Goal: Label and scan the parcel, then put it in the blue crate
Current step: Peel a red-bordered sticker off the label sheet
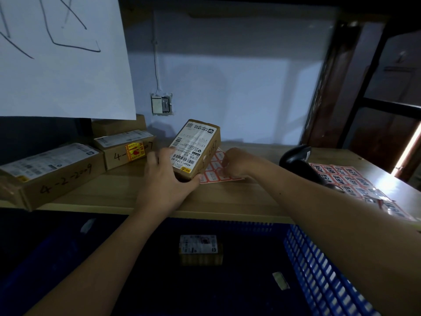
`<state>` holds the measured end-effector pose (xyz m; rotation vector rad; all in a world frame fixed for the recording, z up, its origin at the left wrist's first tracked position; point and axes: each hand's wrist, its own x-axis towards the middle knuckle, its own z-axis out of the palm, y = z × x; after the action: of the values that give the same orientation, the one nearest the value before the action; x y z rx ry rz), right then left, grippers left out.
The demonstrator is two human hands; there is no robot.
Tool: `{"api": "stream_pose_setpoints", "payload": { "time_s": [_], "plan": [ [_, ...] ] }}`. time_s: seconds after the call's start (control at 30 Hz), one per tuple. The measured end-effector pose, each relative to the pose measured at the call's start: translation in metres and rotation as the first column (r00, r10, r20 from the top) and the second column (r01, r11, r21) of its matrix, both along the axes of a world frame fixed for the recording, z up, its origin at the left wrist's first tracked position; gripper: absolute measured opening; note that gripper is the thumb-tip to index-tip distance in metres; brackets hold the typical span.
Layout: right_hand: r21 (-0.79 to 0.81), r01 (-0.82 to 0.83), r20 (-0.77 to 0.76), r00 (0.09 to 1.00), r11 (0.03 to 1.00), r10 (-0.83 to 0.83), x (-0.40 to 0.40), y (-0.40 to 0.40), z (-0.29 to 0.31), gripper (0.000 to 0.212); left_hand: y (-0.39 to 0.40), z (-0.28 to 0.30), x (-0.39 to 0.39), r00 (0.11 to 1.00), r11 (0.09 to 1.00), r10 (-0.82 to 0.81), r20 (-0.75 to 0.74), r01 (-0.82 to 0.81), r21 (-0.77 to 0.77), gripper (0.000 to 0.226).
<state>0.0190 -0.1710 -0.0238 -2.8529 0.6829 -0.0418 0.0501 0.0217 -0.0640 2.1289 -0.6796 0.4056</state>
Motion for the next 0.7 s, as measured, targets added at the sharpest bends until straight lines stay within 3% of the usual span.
{"api": "stream_pose_setpoints", "payload": {
  "time_s": [0.3, 0.47, 0.7],
  "plan": [
    [-0.045, 0.037, 0.012, 0.999, 0.998, -0.037, 0.002, 0.002, -0.002, 0.044, 0.0, 0.0, 0.0, 1.0, 1.0, -0.001, 0.007, 0.001, 0.001, 0.082],
    [0.01, 0.001, 0.006, 1.0, 1.0, -0.002, 0.001, 0.002, -0.003, 0.037, 0.0, 0.0, -0.001, 1.0, 1.0, -0.001, 0.002, 0.001, 0.002, 0.082],
    [0.0, -0.064, 0.108, 0.992, 0.998, 0.063, -0.018, 0.01, -0.003, 0.036, 0.001, 0.0, -0.002, 1.0, 1.0, 0.001, 0.022, -0.001, -0.014, 0.083]
  ]
}}
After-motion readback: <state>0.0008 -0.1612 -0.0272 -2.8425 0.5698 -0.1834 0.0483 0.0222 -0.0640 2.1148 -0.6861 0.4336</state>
